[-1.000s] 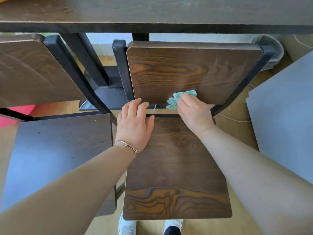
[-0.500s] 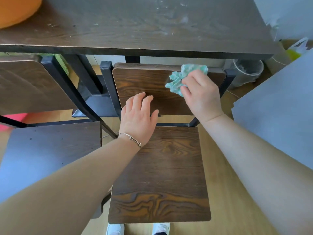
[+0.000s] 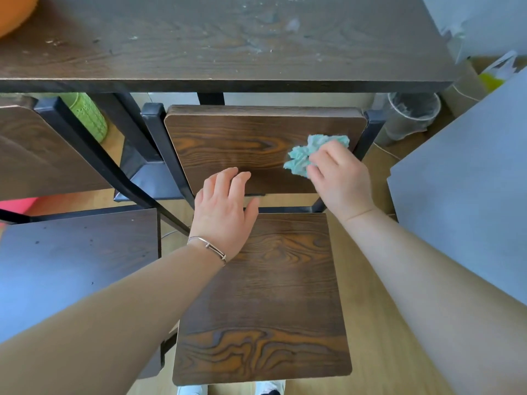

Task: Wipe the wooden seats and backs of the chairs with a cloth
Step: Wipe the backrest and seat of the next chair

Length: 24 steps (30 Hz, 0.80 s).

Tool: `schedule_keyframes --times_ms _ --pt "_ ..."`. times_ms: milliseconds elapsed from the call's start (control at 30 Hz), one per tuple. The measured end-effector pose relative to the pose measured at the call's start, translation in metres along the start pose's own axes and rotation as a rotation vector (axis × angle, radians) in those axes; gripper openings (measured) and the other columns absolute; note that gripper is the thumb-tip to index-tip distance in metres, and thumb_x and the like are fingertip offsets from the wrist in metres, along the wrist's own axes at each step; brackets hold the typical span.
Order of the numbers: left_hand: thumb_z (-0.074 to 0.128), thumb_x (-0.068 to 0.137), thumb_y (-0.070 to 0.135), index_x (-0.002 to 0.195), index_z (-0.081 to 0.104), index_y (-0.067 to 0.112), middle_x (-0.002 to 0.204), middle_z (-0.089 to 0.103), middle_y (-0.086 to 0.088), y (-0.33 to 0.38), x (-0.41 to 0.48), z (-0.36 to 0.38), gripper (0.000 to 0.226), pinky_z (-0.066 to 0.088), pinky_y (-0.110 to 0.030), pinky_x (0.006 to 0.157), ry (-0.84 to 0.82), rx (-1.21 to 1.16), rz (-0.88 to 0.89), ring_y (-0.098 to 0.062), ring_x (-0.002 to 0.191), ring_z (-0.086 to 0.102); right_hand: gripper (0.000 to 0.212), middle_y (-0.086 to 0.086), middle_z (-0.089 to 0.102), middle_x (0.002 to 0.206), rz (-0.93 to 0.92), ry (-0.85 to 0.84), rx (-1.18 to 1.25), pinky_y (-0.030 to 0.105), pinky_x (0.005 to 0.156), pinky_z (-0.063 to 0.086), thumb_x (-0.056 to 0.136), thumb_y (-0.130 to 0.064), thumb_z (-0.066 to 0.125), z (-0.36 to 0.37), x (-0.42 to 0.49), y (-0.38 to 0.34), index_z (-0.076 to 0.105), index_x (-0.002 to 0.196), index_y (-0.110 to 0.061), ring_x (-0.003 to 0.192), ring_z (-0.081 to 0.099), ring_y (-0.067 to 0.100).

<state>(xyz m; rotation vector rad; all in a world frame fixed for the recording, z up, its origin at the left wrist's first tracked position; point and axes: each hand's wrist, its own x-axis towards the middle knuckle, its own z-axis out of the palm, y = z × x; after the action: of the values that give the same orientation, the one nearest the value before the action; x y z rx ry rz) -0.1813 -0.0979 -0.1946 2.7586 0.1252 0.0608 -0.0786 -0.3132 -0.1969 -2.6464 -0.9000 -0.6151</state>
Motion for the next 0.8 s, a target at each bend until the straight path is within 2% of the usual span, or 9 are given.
schedule_keyframes --times_ms 100,233,300,367,467,533,600,667,800 --pt "0.045 0.097 0.040 0.140 0.042 0.020 0.144 0.041 -0.004 0.015 0.006 -0.005 0.048 0.037 -0.048 0.105 0.008 -0.017 0.033 -0.028 0.131 0.035 0.020 0.013 0.065 0.095 0.038 0.227 -0.058 0.027 0.068 0.053 0.097 -0.019 0.055 -0.044 0.032 0.012 0.068 0.093 -0.004 0.089 0.064 0.023" --pt "0.041 0.098 0.042 0.142 0.039 0.021 0.146 0.038 -0.003 0.031 0.011 -0.003 0.048 0.033 -0.045 0.107 -0.011 -0.024 0.045 -0.025 0.134 0.033 0.015 0.011 0.065 0.095 0.050 0.227 -0.044 0.024 0.068 0.050 0.094 -0.018 0.060 -0.047 0.029 0.016 0.067 0.090 -0.005 0.088 0.063 0.021" --pt "0.043 0.098 0.040 0.141 0.040 0.021 0.145 0.039 -0.003 0.033 0.009 0.001 0.048 0.035 -0.045 0.106 -0.009 -0.035 0.051 -0.025 0.133 0.034 0.015 0.012 0.062 0.090 0.032 0.113 -0.029 0.026 0.066 0.048 0.094 -0.015 0.058 -0.023 0.005 0.021 0.065 0.086 -0.004 0.082 0.061 0.023" --pt "0.044 0.097 0.039 0.139 0.042 0.020 0.142 0.043 -0.004 0.031 0.003 0.007 0.046 0.038 -0.047 0.103 -0.006 -0.043 0.064 -0.027 0.129 0.037 0.015 0.012 0.058 0.089 0.042 -0.090 -0.040 0.035 0.064 0.054 0.095 -0.013 0.055 0.006 -0.029 0.025 0.063 0.088 -0.003 0.079 0.059 0.027" --pt "0.046 0.096 0.039 0.136 0.046 0.018 0.139 0.046 -0.005 0.023 -0.003 0.017 0.045 0.040 -0.047 0.100 0.002 -0.040 0.063 -0.029 0.126 0.040 0.018 0.013 0.058 0.102 0.130 -0.377 -0.068 0.044 0.072 0.057 0.092 -0.008 0.058 0.031 -0.063 0.029 0.062 0.107 0.000 0.094 0.060 0.028" --pt "0.047 0.096 0.039 0.136 0.046 0.017 0.139 0.046 -0.005 0.019 -0.006 0.020 0.046 0.039 -0.047 0.100 -0.003 -0.028 0.059 -0.029 0.125 0.041 0.024 0.015 0.058 0.106 0.157 -0.435 -0.068 0.043 0.076 0.057 0.089 -0.005 0.064 0.034 -0.068 0.030 0.061 0.112 0.002 0.098 0.060 0.029" --pt "0.047 0.096 0.039 0.137 0.046 0.017 0.140 0.045 -0.006 0.016 -0.009 0.023 0.046 0.039 -0.047 0.101 -0.008 -0.021 0.053 -0.029 0.126 0.040 0.017 0.013 0.059 0.103 0.161 -0.361 -0.066 0.039 0.072 0.057 0.091 -0.008 0.062 0.027 -0.063 0.030 0.063 0.106 0.000 0.094 0.060 0.029" --pt "0.047 0.096 0.039 0.136 0.047 0.016 0.139 0.046 -0.006 0.017 -0.010 0.024 0.046 0.039 -0.047 0.101 -0.002 -0.030 0.045 -0.029 0.125 0.040 0.007 0.011 0.060 0.094 0.195 -0.155 -0.042 0.026 0.064 0.049 0.091 -0.010 0.063 0.012 -0.052 0.033 0.065 0.092 -0.003 0.083 0.060 0.026" --pt "0.046 0.097 0.039 0.137 0.046 0.017 0.141 0.045 -0.005 0.029 -0.009 0.026 0.046 0.038 -0.046 0.102 -0.013 -0.042 0.047 -0.028 0.128 0.039 0.014 0.012 0.061 0.095 0.238 0.165 -0.041 0.022 0.064 0.042 0.092 -0.016 0.058 -0.040 -0.007 0.044 0.063 0.086 -0.005 0.083 0.059 0.023"
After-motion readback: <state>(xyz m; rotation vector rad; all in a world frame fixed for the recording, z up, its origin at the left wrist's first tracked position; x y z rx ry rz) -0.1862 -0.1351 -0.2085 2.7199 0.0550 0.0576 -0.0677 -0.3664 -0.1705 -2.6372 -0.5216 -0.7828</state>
